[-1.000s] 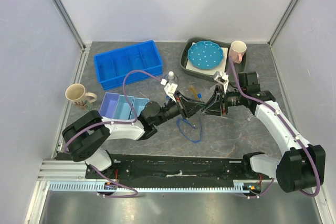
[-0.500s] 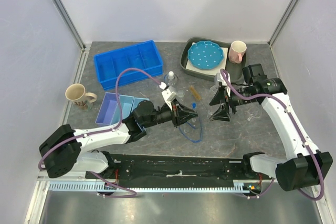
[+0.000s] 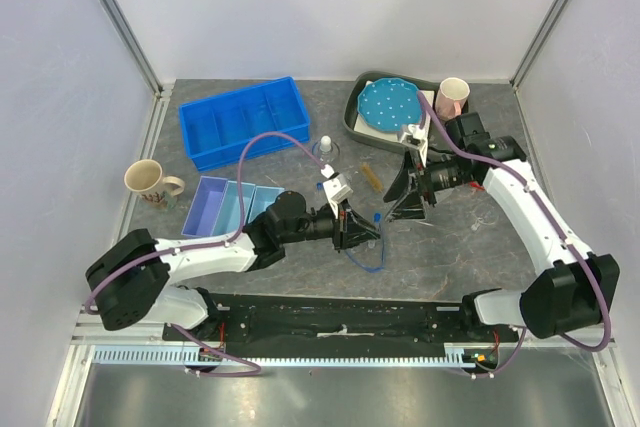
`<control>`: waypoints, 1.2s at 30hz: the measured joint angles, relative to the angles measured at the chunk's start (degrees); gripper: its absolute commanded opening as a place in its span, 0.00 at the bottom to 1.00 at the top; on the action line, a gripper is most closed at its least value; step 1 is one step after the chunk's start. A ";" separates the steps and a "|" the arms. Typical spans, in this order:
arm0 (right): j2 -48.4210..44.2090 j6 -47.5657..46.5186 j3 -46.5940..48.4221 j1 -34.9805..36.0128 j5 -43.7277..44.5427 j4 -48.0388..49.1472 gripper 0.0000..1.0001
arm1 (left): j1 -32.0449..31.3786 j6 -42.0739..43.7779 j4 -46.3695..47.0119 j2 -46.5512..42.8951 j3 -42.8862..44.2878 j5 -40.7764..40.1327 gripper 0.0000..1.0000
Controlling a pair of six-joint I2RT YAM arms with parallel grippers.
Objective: Organize the chemistry lab equipment
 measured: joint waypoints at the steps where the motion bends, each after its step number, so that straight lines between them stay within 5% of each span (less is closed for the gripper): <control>1: -0.46 2.80 -1.07 0.59 0.68 3.13 0.77 | -0.09 -0.17 0.44 0.52 0.24 0.28 0.07; 11: -6.51 21.31 -8.39 6.58 6.69 24.11 0.65 | -0.35 -2.10 2.82 3.54 2.86 0.63 0.07; 36: -6.49 23.43 -9.46 6.67 7.32 27.23 0.33 | -0.39 -4.68 3.21 2.54 2.23 -6.25 0.07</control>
